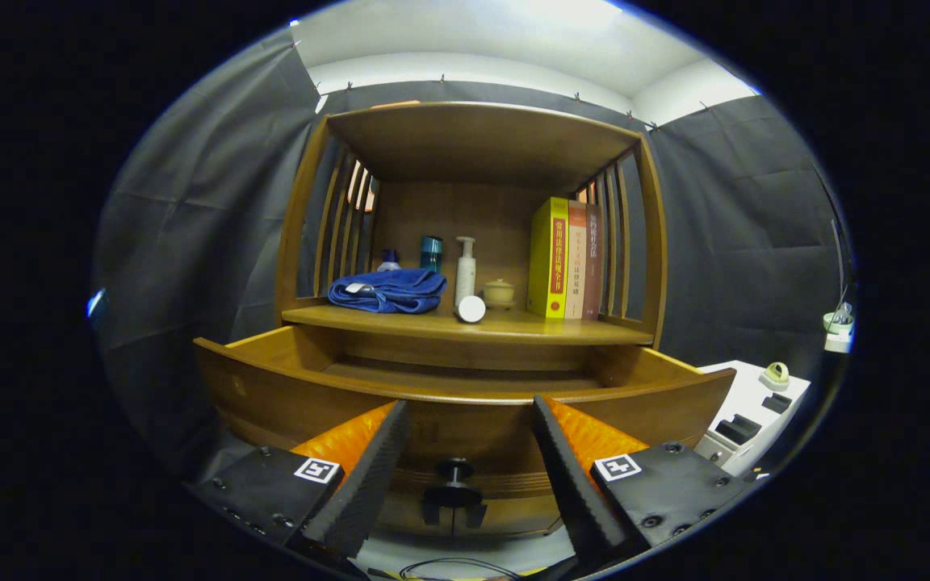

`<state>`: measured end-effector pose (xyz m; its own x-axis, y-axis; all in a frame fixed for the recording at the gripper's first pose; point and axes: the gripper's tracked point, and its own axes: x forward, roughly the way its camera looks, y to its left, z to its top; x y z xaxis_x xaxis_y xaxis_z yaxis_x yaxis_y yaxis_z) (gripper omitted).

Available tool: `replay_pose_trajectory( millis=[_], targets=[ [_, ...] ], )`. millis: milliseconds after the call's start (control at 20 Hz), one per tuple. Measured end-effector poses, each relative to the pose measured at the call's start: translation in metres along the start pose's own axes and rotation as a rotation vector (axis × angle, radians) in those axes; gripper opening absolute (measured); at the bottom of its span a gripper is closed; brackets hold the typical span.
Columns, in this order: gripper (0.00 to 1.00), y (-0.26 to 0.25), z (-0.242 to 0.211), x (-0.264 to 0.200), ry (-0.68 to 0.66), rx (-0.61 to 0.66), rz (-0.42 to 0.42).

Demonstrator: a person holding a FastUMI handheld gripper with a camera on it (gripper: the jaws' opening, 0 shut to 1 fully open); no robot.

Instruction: Pull open the drawer, take out the items inside it, and place them on the countertop above the cabinet.

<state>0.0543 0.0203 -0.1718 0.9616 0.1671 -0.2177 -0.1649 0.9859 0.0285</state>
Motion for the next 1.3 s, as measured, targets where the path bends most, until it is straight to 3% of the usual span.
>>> replay_pose_trajectory(
  millis=[450, 1300],
  targets=[
    [0.98, 0.006, 0.001, 0.004, -0.019, -0.037, -0.009],
    [0.98, 0.013, -0.026, 0.1, 0.121, 0.021, -0.013]
  ],
)
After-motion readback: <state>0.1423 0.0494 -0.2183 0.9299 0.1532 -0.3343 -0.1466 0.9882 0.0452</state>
